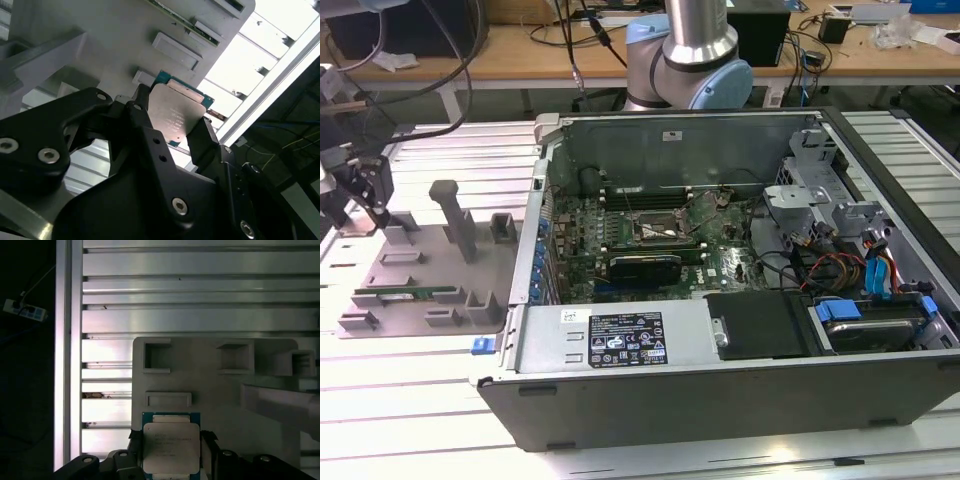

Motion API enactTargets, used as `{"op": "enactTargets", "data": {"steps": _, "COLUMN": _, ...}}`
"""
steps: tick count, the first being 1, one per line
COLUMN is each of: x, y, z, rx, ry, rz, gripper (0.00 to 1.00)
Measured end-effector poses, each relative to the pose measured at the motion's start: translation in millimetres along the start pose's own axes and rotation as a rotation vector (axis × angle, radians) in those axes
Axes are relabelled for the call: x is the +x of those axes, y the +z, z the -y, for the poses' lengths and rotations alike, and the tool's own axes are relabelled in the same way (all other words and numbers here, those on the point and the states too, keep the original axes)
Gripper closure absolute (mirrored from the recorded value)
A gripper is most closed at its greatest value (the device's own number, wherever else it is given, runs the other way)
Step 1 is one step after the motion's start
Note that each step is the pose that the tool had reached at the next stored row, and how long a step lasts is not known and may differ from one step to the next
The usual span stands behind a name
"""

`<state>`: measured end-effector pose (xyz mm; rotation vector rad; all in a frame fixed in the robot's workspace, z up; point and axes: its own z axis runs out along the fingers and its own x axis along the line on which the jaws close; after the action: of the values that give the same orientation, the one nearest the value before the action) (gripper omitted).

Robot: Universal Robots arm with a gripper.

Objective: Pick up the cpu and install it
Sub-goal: 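Pick up the cpu and move it towards the insertion slot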

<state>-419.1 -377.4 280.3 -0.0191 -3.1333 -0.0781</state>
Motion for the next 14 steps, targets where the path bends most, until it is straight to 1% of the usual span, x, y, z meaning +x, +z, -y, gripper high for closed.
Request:
{"op": "enactTargets", "data": {"steps": 7, "x": 0.0, "y": -4.1, "z": -0.2, "rx": 0.0001, "ry": 0.000, "rz": -0.0001, "gripper": 0.45}}
{"op": "enactTargets", "data": {"steps": 10, "x": 0.1, "y": -10.4, "z": -0.5, "rx": 0.0000, "ry": 0.000, "rz": 0.0000, "gripper": 0.45}}
{"op": "enactTargets", "data": {"steps": 12, "x": 0.1, "y": -12.3, "z": -0.6, "rx": 0.0000, "ry": 0.000, "rz": 0.0000, "gripper": 0.45}}
{"op": "enactTargets", "data": {"steps": 14, "x": 0.1, "y": -16.1, "z": -0.8, "rx": 0.0001, "ry": 0.000, "rz": 0.0000, "gripper": 0.45}}
